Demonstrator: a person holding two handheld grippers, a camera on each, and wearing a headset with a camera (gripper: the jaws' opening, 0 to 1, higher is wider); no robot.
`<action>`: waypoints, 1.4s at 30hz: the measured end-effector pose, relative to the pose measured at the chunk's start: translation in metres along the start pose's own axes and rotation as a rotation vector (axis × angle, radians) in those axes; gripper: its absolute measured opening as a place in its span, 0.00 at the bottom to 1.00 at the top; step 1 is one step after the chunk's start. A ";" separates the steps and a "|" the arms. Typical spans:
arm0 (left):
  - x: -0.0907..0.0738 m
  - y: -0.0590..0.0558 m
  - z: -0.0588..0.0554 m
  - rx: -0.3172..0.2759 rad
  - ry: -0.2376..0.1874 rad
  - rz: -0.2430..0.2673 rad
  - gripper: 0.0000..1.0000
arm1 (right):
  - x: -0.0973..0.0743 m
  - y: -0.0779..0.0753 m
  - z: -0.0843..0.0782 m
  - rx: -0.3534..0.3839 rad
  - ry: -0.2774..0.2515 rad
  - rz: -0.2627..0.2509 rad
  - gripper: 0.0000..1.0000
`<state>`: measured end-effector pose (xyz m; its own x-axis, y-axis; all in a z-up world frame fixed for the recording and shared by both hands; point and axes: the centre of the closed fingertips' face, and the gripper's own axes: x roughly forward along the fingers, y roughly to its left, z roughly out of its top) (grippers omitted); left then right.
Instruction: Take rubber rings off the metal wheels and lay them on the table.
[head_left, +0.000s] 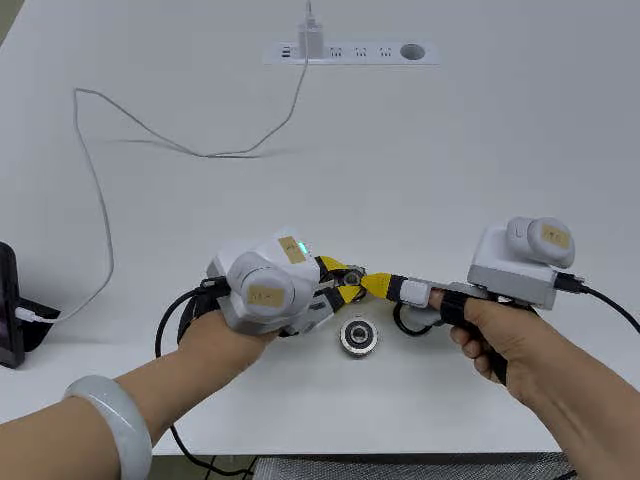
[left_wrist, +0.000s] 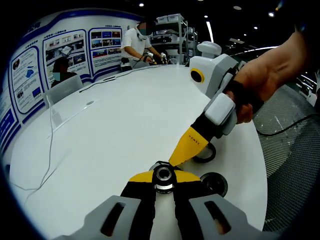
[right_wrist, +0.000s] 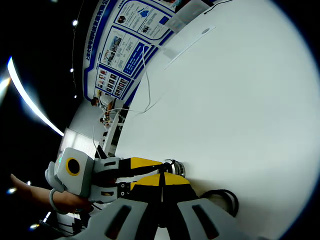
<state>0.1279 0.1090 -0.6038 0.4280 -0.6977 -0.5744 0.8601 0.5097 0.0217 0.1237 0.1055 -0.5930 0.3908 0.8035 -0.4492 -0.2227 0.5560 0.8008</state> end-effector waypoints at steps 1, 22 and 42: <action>0.000 0.000 0.000 0.000 0.000 0.000 0.13 | 0.000 0.002 0.000 0.001 -0.002 0.006 0.01; -0.001 0.000 0.000 0.010 0.008 -0.006 0.13 | -0.004 0.006 -0.002 0.004 -0.006 0.030 0.01; -0.010 0.001 0.002 0.027 -0.022 0.002 0.25 | 0.001 -0.006 0.004 -0.013 -0.020 -0.015 0.02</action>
<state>0.1257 0.1151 -0.5963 0.4353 -0.7077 -0.5565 0.8664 0.4973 0.0452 0.1289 0.1018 -0.5966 0.4115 0.7910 -0.4528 -0.2288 0.5705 0.7888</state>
